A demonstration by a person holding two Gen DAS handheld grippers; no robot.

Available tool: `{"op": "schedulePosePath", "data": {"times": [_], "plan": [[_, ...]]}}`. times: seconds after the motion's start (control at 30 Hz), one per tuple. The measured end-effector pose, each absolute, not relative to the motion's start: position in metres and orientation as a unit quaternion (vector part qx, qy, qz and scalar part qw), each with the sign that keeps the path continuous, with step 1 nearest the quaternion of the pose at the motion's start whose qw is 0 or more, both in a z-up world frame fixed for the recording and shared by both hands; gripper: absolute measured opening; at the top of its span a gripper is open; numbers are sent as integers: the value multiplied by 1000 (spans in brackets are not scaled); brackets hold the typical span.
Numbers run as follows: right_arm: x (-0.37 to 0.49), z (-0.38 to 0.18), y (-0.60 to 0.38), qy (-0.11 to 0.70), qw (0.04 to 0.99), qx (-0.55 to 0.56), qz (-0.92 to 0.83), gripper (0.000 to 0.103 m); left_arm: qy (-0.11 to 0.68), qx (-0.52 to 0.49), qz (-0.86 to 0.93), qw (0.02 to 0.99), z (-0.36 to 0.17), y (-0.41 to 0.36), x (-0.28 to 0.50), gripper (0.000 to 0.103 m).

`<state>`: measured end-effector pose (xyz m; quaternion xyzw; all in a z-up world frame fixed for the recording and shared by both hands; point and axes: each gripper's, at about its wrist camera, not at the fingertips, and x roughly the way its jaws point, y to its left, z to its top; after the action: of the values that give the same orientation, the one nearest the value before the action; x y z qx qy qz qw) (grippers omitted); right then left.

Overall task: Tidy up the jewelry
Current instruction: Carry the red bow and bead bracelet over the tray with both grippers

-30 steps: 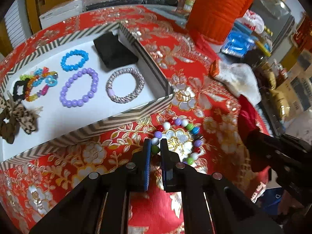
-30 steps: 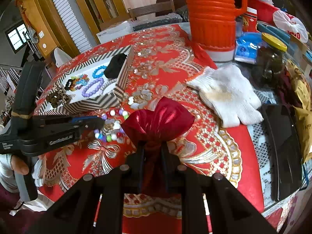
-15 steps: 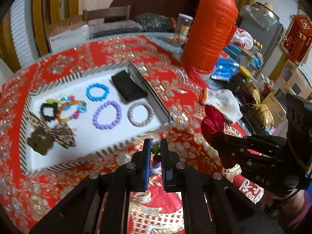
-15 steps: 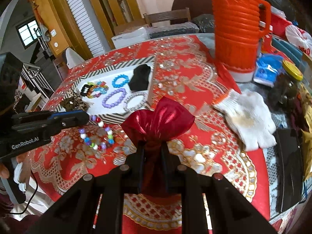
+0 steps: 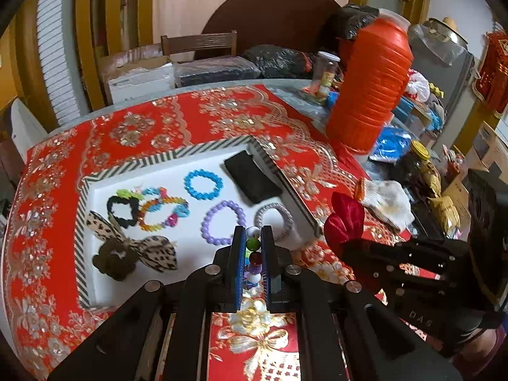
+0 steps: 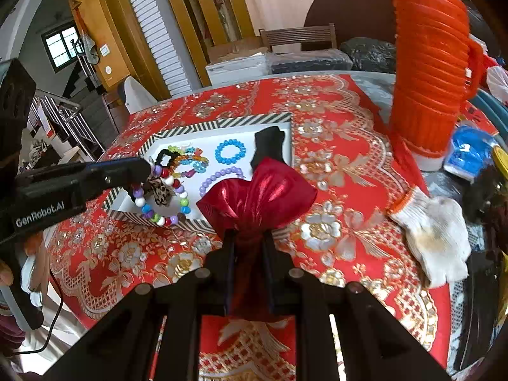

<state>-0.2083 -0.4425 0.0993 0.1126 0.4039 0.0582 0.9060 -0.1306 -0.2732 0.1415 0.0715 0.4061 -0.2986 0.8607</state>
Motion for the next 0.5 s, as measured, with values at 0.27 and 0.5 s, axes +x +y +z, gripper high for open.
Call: {"op": "schedulePosePath", "data": {"times": [0.27,0.5], "plan": [[-195,101,-430,406,905,109,68,16,408,64,-278,867,143,-260,-110,21],[-183,103,-422,409,904,103,73,16,413,58,-261,870,140,-247,-96,21]]}}
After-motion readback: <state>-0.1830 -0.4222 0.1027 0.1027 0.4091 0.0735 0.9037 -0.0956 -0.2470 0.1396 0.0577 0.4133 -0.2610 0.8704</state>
